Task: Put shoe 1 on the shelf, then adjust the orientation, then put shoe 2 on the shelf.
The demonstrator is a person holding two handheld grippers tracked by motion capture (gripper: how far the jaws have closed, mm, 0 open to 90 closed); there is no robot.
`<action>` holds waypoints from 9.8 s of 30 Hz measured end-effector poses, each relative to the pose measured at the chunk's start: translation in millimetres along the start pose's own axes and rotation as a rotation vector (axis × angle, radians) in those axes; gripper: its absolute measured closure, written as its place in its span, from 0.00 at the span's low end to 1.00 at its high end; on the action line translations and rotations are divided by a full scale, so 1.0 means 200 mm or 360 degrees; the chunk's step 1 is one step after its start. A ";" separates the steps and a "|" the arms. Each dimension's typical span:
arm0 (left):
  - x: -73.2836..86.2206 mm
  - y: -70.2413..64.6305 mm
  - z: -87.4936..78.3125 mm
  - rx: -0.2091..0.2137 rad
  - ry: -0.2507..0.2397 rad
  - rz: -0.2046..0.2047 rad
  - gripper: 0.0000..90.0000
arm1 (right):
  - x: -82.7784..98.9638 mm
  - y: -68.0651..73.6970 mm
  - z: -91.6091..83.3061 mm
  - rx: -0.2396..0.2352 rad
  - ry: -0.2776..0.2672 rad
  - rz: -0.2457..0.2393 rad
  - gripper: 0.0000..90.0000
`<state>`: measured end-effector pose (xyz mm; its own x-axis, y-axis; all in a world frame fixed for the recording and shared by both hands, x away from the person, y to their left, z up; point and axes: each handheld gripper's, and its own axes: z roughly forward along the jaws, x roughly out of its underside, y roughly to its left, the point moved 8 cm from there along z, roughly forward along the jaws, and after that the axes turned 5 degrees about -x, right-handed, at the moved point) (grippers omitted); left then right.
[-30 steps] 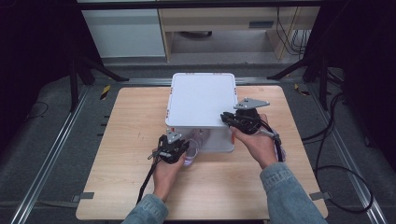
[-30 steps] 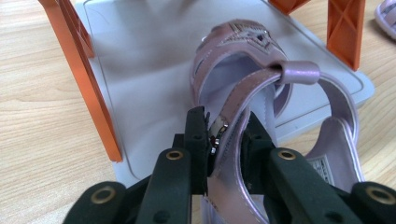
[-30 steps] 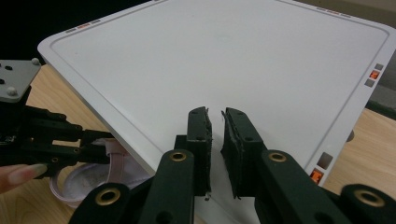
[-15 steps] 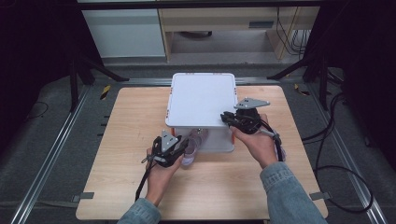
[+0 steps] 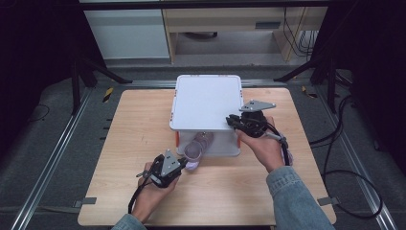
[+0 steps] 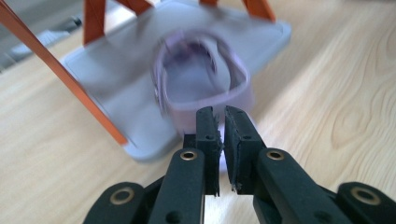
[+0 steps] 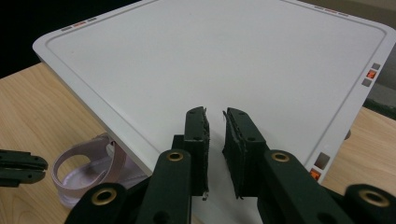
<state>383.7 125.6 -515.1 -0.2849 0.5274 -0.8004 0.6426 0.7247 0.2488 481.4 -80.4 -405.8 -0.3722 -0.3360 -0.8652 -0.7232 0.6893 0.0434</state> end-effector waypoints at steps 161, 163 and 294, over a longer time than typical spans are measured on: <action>0.26 0.42 0.00 -0.0206 0.0292 -0.0466 0.11 | 0.58 -0.29 -0.48 0.0436 0.0010 0.0279 0.65; 0.27 0.42 0.00 -0.0206 0.0296 -0.0468 0.10 | 0.64 -0.29 -0.48 0.0442 0.0056 0.0273 0.67; -0.31 0.59 -0.21 -0.0032 -0.0006 -0.0498 0.68 | 0.51 0.21 0.05 0.0105 -0.0297 0.0638 0.92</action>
<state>448.0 196.9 -413.4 -0.4641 0.2757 -0.8418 0.5098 0.8603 0.0007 418.4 -78.4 -497.0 -0.4998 0.0837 -0.8621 -0.5021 0.7831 0.3671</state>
